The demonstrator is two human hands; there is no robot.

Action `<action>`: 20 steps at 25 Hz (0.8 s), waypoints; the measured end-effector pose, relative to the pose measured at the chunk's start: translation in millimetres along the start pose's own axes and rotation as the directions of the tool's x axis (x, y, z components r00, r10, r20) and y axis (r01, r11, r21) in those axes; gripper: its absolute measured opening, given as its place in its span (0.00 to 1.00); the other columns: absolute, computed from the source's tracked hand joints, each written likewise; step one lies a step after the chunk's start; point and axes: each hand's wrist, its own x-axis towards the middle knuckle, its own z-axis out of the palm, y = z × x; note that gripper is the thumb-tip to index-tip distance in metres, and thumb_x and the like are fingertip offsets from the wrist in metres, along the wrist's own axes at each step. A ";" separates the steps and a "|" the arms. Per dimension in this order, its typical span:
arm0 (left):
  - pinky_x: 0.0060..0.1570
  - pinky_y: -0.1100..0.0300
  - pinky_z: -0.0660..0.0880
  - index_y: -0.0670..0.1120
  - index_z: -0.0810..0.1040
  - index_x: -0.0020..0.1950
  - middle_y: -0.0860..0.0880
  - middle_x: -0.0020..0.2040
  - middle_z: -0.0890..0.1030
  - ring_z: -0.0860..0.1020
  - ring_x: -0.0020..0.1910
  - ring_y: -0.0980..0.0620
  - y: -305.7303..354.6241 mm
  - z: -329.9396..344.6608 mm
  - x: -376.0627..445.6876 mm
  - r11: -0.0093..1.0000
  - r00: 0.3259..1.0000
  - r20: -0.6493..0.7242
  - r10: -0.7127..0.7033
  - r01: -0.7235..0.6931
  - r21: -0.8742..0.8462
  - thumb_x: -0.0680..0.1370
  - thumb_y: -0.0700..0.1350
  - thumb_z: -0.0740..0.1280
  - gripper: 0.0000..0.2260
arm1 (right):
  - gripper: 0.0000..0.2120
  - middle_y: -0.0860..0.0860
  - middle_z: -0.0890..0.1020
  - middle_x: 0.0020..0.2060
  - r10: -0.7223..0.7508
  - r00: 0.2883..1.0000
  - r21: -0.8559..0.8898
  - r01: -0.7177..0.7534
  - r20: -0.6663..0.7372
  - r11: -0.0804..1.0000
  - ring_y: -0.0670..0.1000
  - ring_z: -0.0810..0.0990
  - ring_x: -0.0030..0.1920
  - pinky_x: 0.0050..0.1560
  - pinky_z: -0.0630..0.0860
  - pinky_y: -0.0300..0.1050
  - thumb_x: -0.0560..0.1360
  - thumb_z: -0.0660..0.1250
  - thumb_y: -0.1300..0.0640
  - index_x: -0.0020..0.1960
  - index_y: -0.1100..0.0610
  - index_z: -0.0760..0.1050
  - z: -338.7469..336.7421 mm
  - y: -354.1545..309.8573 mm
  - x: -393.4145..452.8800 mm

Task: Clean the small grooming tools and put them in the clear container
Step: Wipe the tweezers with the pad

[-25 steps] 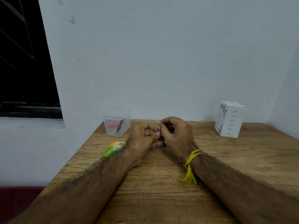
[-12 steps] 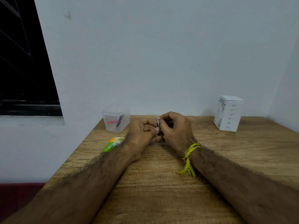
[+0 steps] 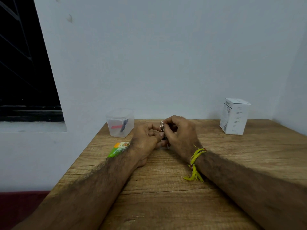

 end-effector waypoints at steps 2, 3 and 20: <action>0.37 0.62 0.82 0.35 0.79 0.55 0.37 0.45 0.84 0.85 0.40 0.49 -0.3 0.4 -0.1 1.000 1.000 0.006 -0.005 0.004 0.011 0.79 0.30 0.67 0.06 | 0.02 0.45 0.82 0.36 0.003 1.000 -0.003 -0.003 -0.003 1.000 0.43 0.80 0.38 0.40 0.77 0.38 0.73 0.71 0.61 0.43 0.56 0.82 -1.7 1.4 -0.7; 0.38 0.62 0.82 0.35 0.79 0.55 0.38 0.45 0.84 0.86 0.39 0.49 -0.8 0.0 -0.2 1.000 1.000 0.009 -0.004 0.004 0.013 0.79 0.30 0.67 0.06 | 0.02 0.45 0.82 0.35 0.012 1.000 0.002 -0.012 -0.010 1.000 0.43 0.80 0.38 0.40 0.78 0.39 0.73 0.71 0.61 0.43 0.56 0.82 -1.8 1.8 -0.8; 0.41 0.60 0.83 0.34 0.79 0.56 0.41 0.40 0.84 0.86 0.39 0.48 -1.8 0.4 0.5 1.000 1.000 0.007 -0.010 0.010 0.011 0.78 0.29 0.68 0.08 | 0.03 0.46 0.83 0.36 0.084 0.996 0.096 -0.084 0.002 0.992 0.44 0.81 0.39 0.42 0.80 0.42 0.74 0.70 0.61 0.44 0.56 0.83 0.7 7.0 3.0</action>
